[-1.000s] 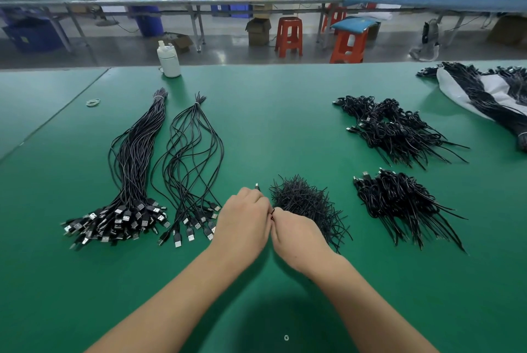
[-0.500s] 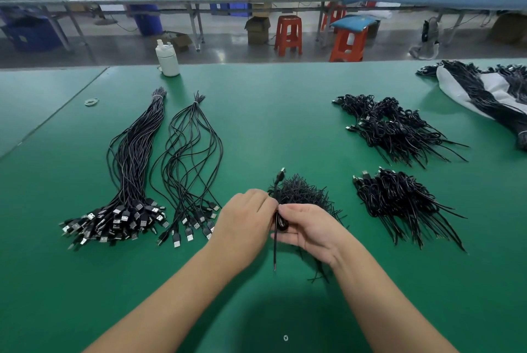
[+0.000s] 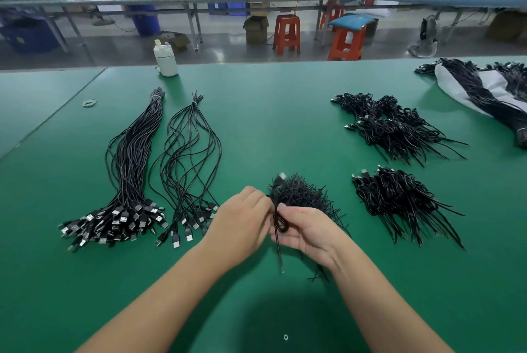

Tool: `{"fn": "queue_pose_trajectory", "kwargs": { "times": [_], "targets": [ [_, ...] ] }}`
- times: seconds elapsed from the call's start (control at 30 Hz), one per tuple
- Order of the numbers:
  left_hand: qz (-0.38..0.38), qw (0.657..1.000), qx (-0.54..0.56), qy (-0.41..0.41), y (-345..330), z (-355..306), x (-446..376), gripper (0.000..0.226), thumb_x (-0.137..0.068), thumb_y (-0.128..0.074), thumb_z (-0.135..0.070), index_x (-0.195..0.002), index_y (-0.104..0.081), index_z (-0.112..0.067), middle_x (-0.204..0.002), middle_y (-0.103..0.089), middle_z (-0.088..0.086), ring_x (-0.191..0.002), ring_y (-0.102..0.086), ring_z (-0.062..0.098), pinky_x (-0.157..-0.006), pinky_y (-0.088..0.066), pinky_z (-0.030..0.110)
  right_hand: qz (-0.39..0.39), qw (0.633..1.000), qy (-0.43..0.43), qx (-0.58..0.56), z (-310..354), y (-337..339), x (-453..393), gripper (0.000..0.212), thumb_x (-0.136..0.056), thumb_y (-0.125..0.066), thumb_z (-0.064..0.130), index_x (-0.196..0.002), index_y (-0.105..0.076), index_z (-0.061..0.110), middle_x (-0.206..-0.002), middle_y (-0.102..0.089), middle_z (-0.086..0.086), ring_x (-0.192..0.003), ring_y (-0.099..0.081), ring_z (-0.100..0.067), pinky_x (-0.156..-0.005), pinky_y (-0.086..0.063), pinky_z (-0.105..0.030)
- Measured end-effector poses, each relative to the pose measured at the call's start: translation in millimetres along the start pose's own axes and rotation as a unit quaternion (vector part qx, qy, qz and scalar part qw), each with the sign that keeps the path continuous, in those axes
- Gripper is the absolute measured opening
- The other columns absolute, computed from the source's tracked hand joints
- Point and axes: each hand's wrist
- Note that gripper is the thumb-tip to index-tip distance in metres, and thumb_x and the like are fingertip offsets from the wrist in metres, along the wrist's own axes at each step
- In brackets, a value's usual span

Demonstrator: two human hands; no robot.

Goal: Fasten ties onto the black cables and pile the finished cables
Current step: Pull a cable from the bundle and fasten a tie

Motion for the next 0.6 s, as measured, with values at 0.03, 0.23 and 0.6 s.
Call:
{"fn": "queue_pose_trajectory", "kwargs": {
  "times": [0.03, 0.23, 0.6],
  "targets": [
    [0.0, 0.998, 0.044, 0.05, 2, -1, 0, 0.003, -0.086, -0.063, -0.018, -0.087, -0.061, -0.016, -0.085, -0.06, -0.004, -0.085, -0.056, 0.017, -0.073, -0.046, 0.026, -0.004, 0.999, 0.03, 0.008, 1, 0, -1, 0.027, -0.086, -0.069, 0.017, -0.109, -0.069, 0.002, -0.1, -0.073, -0.017, -0.08, -0.073, -0.024, -0.069, -0.06, -0.032],
    [0.047, 0.863, 0.369, 0.341, 8, -2, -13, 0.009, -0.089, -0.066, -0.016, -0.081, -0.065, -0.02, -0.077, -0.069, -0.004, -0.062, -0.056, 0.006, -0.06, -0.048, 0.024, -0.023, 0.929, 0.205, 0.308, 8, -2, 1, 0.024, -0.091, -0.07, 0.011, -0.097, -0.076, 0.033, -0.09, -0.071, 0.017, -0.067, -0.053, -0.017, -0.061, -0.048, -0.03],
    [-0.011, 0.999, 0.031, -0.019, 10, 6, -1, 0.015, -0.079, -0.057, 0.004, -0.09, -0.059, -0.006, -0.094, -0.061, 0.007, -0.093, -0.057, 0.029, -0.079, -0.05, 0.036, -0.037, 0.938, 0.187, 0.289, 13, -21, 4, 0.008, -0.101, -0.054, 0.013, -0.102, -0.063, 0.012, -0.059, -0.057, -0.008, -0.048, -0.051, -0.014, -0.053, -0.046, -0.023]
  ]
}}
Point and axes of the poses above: each hand's wrist, its own x-axis away from the middle knuckle, its own y-axis out of the back of the hand, z = x × y
